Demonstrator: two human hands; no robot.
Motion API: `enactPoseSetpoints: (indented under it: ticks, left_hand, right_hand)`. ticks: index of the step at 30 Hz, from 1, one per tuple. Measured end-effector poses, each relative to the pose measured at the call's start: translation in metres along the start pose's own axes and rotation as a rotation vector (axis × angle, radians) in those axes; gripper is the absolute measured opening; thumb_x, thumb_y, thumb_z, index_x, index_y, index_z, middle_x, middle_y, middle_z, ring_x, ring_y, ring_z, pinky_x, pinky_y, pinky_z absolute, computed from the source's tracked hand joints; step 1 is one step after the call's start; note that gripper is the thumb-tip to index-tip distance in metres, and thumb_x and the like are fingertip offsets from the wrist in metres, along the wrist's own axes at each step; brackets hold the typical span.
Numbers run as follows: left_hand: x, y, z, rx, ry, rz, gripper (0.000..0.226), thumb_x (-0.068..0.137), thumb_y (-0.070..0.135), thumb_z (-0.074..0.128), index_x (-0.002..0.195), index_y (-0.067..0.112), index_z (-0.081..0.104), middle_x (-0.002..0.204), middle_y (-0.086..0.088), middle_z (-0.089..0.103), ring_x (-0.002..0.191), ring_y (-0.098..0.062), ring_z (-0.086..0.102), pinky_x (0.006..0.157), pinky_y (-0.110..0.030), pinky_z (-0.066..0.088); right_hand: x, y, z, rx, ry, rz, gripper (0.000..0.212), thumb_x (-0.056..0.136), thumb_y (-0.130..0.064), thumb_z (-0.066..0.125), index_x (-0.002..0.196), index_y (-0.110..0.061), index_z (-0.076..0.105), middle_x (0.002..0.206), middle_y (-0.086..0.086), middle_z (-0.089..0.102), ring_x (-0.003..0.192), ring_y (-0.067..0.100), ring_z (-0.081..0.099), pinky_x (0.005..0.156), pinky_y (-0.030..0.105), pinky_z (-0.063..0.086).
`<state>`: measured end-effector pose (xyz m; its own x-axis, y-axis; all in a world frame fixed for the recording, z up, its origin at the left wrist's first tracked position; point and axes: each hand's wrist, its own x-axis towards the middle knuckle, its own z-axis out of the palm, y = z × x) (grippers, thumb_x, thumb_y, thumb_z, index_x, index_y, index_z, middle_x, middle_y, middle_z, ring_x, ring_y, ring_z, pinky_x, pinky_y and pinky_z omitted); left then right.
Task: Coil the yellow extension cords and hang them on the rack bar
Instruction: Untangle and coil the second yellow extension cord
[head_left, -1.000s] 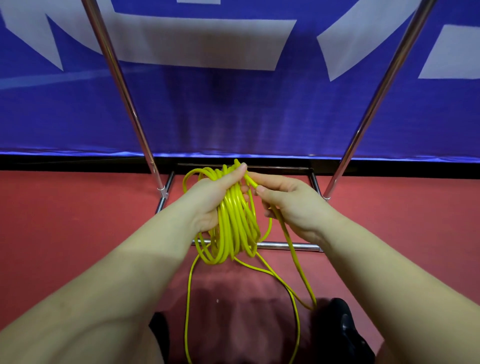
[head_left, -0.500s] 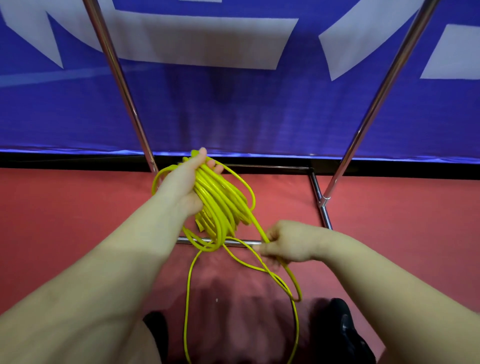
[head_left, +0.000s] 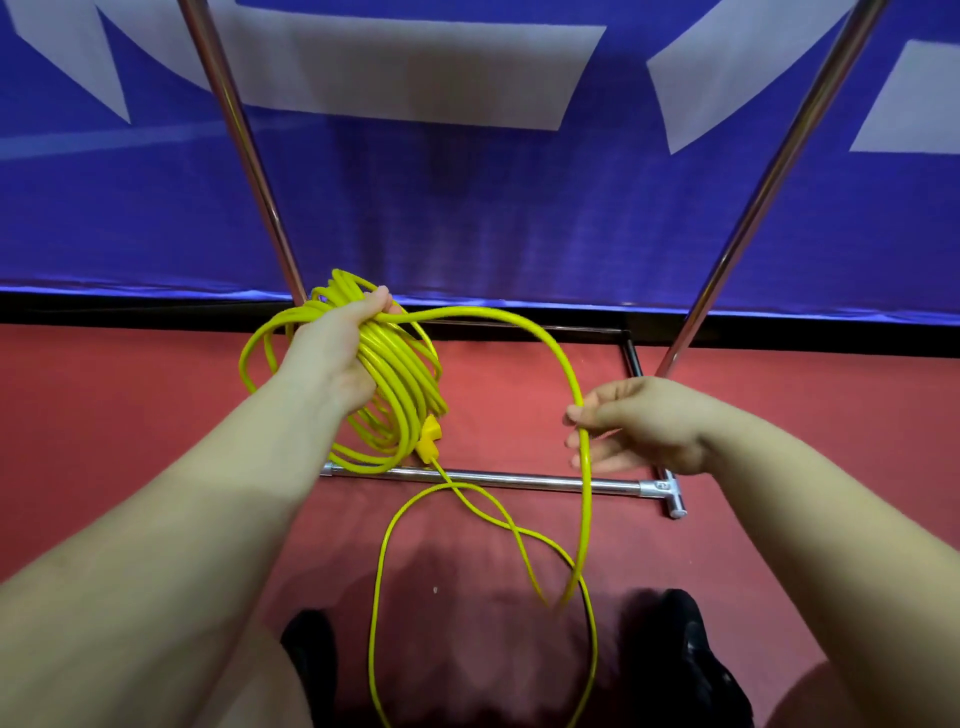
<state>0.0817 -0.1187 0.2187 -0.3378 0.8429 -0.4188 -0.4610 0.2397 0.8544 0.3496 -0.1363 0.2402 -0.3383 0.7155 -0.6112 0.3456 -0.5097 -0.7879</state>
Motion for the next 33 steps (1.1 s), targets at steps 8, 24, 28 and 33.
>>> enactPoseSetpoints:
  ticks: [8, 24, 28, 33]
  left_hand:
    - [-0.008, -0.002, 0.003, 0.063, 0.071, 0.066, 0.019, 0.075, 0.015, 0.074, 0.077, 0.012, 0.056, 0.079, -0.01, 0.062, 0.074, -0.028, 0.063, 0.086, -0.054, 0.052]
    - [-0.045, -0.018, 0.035, 0.328, -0.219, 0.243, 0.013, 0.078, 0.003, 0.069, 0.081, 0.013, 0.061, 0.075, -0.009, 0.061, 0.07, -0.026, 0.059, 0.071, -0.046, 0.053]
    - [-0.054, -0.023, 0.04, 0.396, -0.387, 0.197, 0.012, 0.079, 0.004, 0.068, 0.081, 0.014, 0.06, 0.077, -0.009, 0.06, 0.071, -0.025, 0.059, 0.071, -0.037, 0.052]
    - [-0.06, -0.029, 0.041, 0.551, -0.535, 0.174, 0.012, 0.08, 0.007, 0.069, 0.086, 0.001, 0.061, 0.085, -0.017, 0.059, 0.081, -0.027, 0.058, 0.08, -0.047, 0.052]
  right_hand:
    - [-0.01, -0.023, 0.003, 0.647, 0.072, 0.004, 0.019, 0.092, -0.011, 0.053, 0.076, -0.003, 0.058, 0.054, 0.007, 0.063, 0.05, 0.017, 0.067, 0.049, 0.027, 0.057]
    - [-0.002, -0.039, -0.001, 0.9, 0.257, -0.132, 0.011, 0.089, 0.006, 0.053, 0.079, 0.004, 0.057, 0.064, 0.01, 0.063, 0.046, 0.014, 0.065, 0.052, 0.028, 0.057]
    - [0.004, -0.041, 0.003, 0.859, 0.331, -0.166, 0.008, 0.09, 0.006, 0.051, 0.084, 0.003, 0.053, 0.078, 0.008, 0.058, 0.053, 0.013, 0.065, 0.053, 0.026, 0.056]
    - [0.007, -0.04, 0.011, 0.907, 0.372, -0.134, 0.014, 0.091, 0.006, 0.05, 0.078, 0.002, 0.052, 0.078, 0.009, 0.055, 0.068, 0.015, 0.058, 0.047, 0.023, 0.053]
